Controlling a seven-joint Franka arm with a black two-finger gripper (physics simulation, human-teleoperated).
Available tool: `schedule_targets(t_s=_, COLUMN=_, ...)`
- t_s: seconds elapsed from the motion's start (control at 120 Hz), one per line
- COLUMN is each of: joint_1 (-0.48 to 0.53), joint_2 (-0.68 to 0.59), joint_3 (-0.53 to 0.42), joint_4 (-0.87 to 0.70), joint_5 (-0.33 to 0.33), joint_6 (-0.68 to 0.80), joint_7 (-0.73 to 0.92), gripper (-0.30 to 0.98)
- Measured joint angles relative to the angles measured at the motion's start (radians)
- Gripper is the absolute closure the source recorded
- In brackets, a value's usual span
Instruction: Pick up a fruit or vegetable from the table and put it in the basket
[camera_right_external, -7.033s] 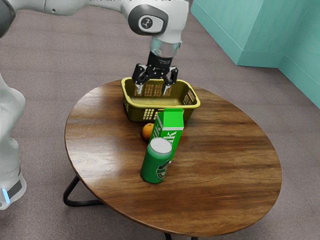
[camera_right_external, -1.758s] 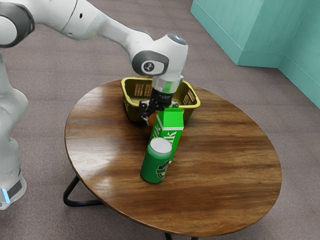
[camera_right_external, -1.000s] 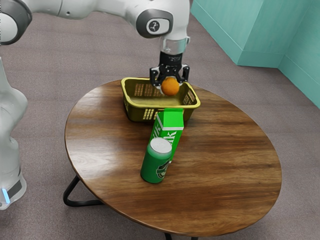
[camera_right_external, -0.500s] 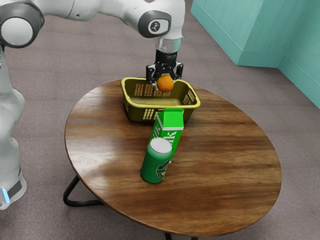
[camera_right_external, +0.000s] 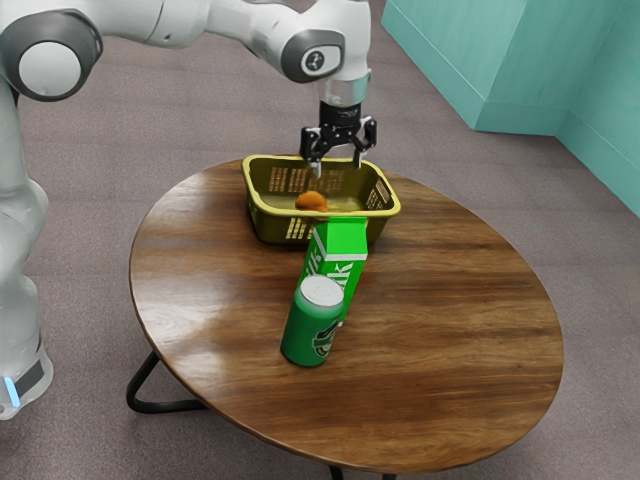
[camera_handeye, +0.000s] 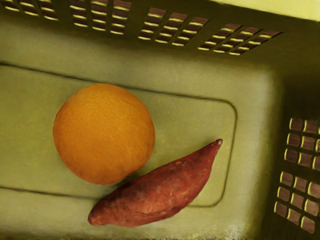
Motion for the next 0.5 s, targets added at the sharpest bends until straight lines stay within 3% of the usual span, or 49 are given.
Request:
schedule_targets(t_s=0.05, joint_1=-0.006, joint_2=-0.010, joint_3=0.001, joint_4=0.000, joint_5=-0.016, joint_6=-0.003, joint_7=0.002, gripper=0.03)
schedule_targets(t_s=0.183, joint_1=-0.014, joint_2=-0.126, joint_3=-0.002, joint_4=0.017, joint_5=-0.309, joint_6=-0.212, joint_7=0.005, gripper=0.01)
schedule_targets(t_s=0.25, joint_1=-0.013, joint_2=-0.158, joint_3=-0.070, joint_4=0.079, joint_5=-0.426, joint_6=-0.357, joint_7=0.007, gripper=0.01)
schedule_targets(t_s=0.3, joint_1=-0.028, joint_2=-0.165, joint_3=-0.179, joint_4=0.213, joint_5=-0.382, joint_6=-0.447, joint_7=0.012, gripper=0.00)
schedule_targets(t_s=0.383, joint_1=-0.084, joint_2=-0.134, joint_3=-0.313, joint_4=0.309, joint_5=-0.195, joint_6=-0.529, joint_7=0.118, gripper=0.00)
schedule_targets(t_s=0.45, joint_1=-0.091, joint_2=-0.119, joint_3=-0.317, joint_4=0.323, joint_5=-0.075, joint_6=-0.554, joint_7=0.339, gripper=0.00)
schedule_targets(t_s=0.5, joint_1=-0.093, joint_2=-0.086, joint_3=-0.259, joint_4=0.324, joint_5=-0.019, joint_6=-0.568, joint_7=0.514, gripper=0.00)
